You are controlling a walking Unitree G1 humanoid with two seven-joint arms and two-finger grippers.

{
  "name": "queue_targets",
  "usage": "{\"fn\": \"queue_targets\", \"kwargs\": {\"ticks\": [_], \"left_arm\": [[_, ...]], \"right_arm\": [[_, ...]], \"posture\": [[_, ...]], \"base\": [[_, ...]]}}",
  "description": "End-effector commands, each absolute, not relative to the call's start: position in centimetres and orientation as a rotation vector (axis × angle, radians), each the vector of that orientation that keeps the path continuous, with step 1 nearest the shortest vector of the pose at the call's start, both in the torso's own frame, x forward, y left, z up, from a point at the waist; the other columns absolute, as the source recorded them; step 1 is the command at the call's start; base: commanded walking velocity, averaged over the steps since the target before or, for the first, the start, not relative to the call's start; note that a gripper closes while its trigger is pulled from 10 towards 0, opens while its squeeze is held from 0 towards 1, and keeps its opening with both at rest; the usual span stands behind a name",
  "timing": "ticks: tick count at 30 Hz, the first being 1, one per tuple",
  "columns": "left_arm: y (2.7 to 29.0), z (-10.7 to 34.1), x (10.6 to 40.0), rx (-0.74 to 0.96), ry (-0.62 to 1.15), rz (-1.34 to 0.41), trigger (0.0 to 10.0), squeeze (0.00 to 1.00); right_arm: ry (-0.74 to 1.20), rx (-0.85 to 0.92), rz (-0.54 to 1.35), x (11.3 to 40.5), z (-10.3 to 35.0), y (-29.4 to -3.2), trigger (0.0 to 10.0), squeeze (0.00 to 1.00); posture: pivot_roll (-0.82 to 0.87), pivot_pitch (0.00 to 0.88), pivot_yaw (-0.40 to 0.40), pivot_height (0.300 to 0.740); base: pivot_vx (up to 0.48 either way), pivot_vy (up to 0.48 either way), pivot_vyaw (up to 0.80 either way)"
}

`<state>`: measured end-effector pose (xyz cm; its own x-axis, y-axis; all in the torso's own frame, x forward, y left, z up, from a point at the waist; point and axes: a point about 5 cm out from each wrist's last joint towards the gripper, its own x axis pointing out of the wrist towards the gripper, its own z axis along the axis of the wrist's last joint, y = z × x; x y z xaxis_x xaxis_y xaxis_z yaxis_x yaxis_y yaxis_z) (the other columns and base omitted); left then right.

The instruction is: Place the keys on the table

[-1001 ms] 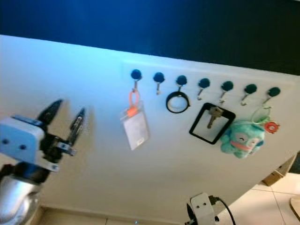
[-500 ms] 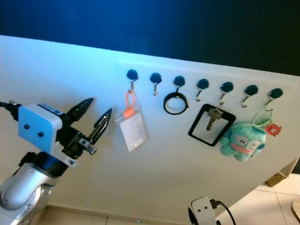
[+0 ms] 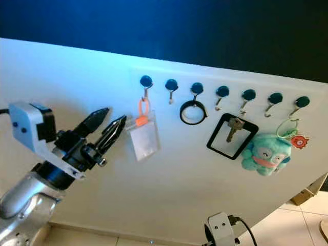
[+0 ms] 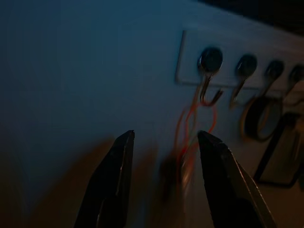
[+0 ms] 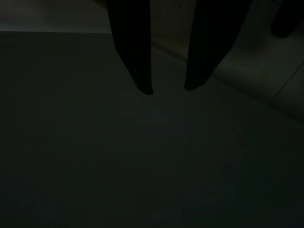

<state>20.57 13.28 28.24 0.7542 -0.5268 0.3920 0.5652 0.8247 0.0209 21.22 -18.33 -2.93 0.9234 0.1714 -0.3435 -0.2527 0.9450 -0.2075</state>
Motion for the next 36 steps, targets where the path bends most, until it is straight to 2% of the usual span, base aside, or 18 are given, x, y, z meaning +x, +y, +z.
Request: {"fn": "queue_targets", "kwargs": {"ticks": [1,8,23,24,25,27,28,29,30,31,32,35,36], "left_arm": [[12.9,28.5,20.7,-0.114,-0.387,-0.623,10.0,0.0],[10.9,29.2,21.4,-0.105,-0.389,-0.71,10.0,0.0],[9.7,29.3,21.9,-0.125,-0.342,-0.785,10.0,0.0],[9.7,29.3,21.9,-0.123,-0.339,-0.783,9.8,0.0],[9.7,29.2,21.9,-0.122,-0.337,-0.782,8.3,0.0],[9.6,29.2,21.9,-0.122,-0.335,-0.781,8.3,0.0],[9.6,29.1,21.9,-0.122,-0.332,-0.78,7.5,0.0],[9.6,29.1,21.9,-0.122,-0.33,-0.78,7.6,0.0],[9.6,29.1,21.8,-0.121,-0.326,-0.779,7.2,0.0],[9.6,29.1,21.8,-0.121,-0.326,-0.779,7.2,0.0],[9.6,29.0,21.9,-0.119,-0.319,-0.774,6.0,0.0],[9.6,29.0,21.9,-0.119,-0.318,-0.771,5.7,0.0],[9.6,29.0,21.9,-0.119,-0.316,-0.77,5.0,0.0]], "right_arm": [[0.363,-0.253,0.217,20.4,-3.6,-18.5,10.0,0.0],[0.371,-0.248,0.217,20.2,-3.8,-18.3,10.0,0.0],[0.382,-0.241,0.199,19.7,-4.1,-18.3,10.0,0.0],[0.383,-0.24,0.198,19.6,-4.2,-18.3,10.0,0.0],[0.384,-0.24,0.198,19.6,-4.2,-18.3,10.0,0.0],[0.385,-0.24,0.198,19.6,-4.2,-18.3,10.0,0.0],[0.385,-0.239,0.198,19.6,-4.2,-18.3,10.0,0.0],[0.385,-0.239,0.198,19.6,-4.2,-18.3,10.0,0.0],[0.384,-0.239,0.198,19.6,-4.2,-18.3,10.0,0.0],[0.384,-0.239,0.198,19.6,-4.2,-18.3,10.0,0.0],[0.384,-0.241,0.199,19.7,-4.2,-18.3,10.0,0.0],[0.384,-0.241,0.199,19.7,-4.2,-18.3,10.0,0.0],[0.384,-0.241,0.199,19.8,-4.2,-18.3,10.0,0.0]], "posture": [[0.15,0.142,-0.062,0.74],[0.15,0.147,-0.058,0.74],[0.13,0.155,-0.039,0.74],[0.13,0.158,-0.037,0.74],[0.13,0.158,-0.037,0.74],[0.13,0.158,-0.037,0.74],[0.13,0.159,-0.038,0.74],[0.13,0.159,-0.038,0.74],[0.13,0.16,-0.039,0.74],[0.13,0.16,-0.039,0.74],[0.13,0.16,-0.041,0.74],[0.13,0.16,-0.041,0.74],[0.13,0.16,-0.042,0.74]], "base": [[0.0,0.0,0.0],[0.0,0.0,0.0],[0.0,0.0,0.0],[0.0,0.0,0.0],[0.0,0.0,0.0],[0.0,0.0,0.0],[0.0,0.0,0.0],[0.0,0.0,0.0],[0.0,0.0,0.0],[0.0,0.0,0.0],[0.0,0.0,0.0],[0.0,0.0,0.0],[0.0,0.0,0.0]]}}
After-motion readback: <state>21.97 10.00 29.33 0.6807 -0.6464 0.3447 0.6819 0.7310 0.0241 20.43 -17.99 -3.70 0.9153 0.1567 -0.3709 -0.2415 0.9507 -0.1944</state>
